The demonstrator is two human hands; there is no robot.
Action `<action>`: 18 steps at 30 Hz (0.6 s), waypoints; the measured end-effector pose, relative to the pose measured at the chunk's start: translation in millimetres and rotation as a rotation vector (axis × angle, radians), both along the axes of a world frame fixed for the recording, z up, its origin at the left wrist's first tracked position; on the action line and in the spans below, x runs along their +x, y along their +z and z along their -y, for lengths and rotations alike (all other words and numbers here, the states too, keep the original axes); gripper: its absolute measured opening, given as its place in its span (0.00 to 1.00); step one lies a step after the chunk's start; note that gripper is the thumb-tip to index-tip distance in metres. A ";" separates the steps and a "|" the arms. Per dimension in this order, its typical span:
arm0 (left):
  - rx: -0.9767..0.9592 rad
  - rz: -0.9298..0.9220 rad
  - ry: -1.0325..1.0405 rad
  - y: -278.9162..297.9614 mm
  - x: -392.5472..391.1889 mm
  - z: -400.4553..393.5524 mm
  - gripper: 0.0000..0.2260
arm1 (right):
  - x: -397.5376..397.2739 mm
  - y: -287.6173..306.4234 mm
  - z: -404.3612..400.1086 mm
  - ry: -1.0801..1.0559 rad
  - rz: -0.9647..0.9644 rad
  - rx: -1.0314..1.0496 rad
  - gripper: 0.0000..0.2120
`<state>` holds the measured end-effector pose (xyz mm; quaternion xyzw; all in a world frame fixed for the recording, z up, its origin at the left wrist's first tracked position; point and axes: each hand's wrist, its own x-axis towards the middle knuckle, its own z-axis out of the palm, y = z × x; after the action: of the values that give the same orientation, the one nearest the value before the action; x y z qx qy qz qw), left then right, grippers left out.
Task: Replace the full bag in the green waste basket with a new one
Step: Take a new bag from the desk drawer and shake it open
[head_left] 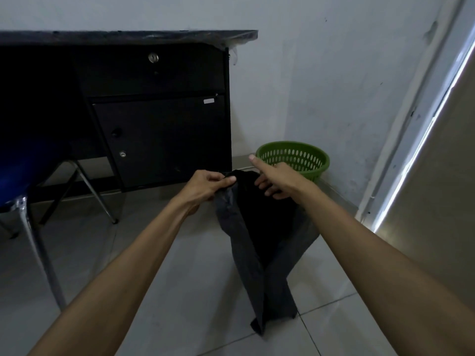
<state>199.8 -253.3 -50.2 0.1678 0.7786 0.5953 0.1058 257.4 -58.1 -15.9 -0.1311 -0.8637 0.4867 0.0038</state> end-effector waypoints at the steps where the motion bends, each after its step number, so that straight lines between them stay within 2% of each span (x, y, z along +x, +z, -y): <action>1: 0.019 0.023 -0.021 -0.7 0.2 -0.3 0.09 | -0.3 -1.3 4.7 0.036 0.103 -0.104 0.35; 2: 0.032 0.052 -0.049 -1.2 0.2 -0.1 0.10 | -2.0 -4.6 8.3 0.061 0.148 -0.177 0.32; 5: 0.020 0.099 -0.111 -2.6 -1.1 1.0 0.11 | -7.6 -13.8 11.9 0.160 0.118 -0.297 0.23; 9: 0.105 0.066 0.021 -2.2 -6.0 6.1 0.08 | -4.9 -13.7 15.6 0.378 0.191 -0.149 0.26; 12: 0.148 0.047 0.079 -4.5 -9.3 7.2 0.06 | -4.6 -18.5 23.3 0.418 0.181 -0.071 0.20; 15: 0.188 0.018 0.143 -4.8 -10.2 1.7 0.07 | -5.2 -22.0 33.0 0.434 0.167 -0.056 0.09; 18: 0.202 -0.014 0.201 0.1 -9.3 0.0 0.08 | -10.8 -25.1 36.8 0.389 0.068 -0.116 0.16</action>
<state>190.4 -253.3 -50.1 0.1032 0.7284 0.6769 0.0228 246.6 -95.0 -41.1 0.0219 -0.8428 0.5226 -0.1270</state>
